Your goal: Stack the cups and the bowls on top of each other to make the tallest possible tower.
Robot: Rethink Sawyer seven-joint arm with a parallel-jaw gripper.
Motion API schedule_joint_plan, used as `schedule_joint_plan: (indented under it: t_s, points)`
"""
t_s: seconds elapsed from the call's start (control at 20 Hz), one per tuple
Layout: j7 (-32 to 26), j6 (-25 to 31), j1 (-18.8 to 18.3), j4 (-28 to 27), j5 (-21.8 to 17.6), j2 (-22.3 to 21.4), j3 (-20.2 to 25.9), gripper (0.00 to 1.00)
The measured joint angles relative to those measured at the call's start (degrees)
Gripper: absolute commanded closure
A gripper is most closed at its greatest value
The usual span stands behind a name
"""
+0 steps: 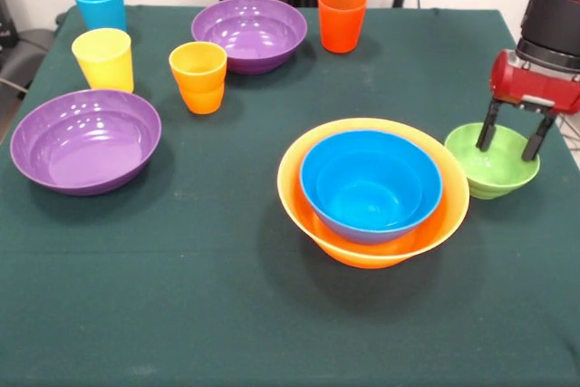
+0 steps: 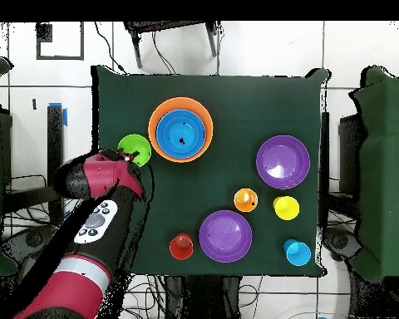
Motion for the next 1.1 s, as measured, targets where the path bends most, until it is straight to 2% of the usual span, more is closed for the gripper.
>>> schedule_joint_plan:
  t_s: [0.25, 1.1]
  points:
    - [0.0, 0.0, -0.17, 0.44, 0.0, -0.97, 0.09, 0.0]
    - [0.0, 0.0, -4.44, 1.27, -0.02, -5.38, 2.74, 0.0]
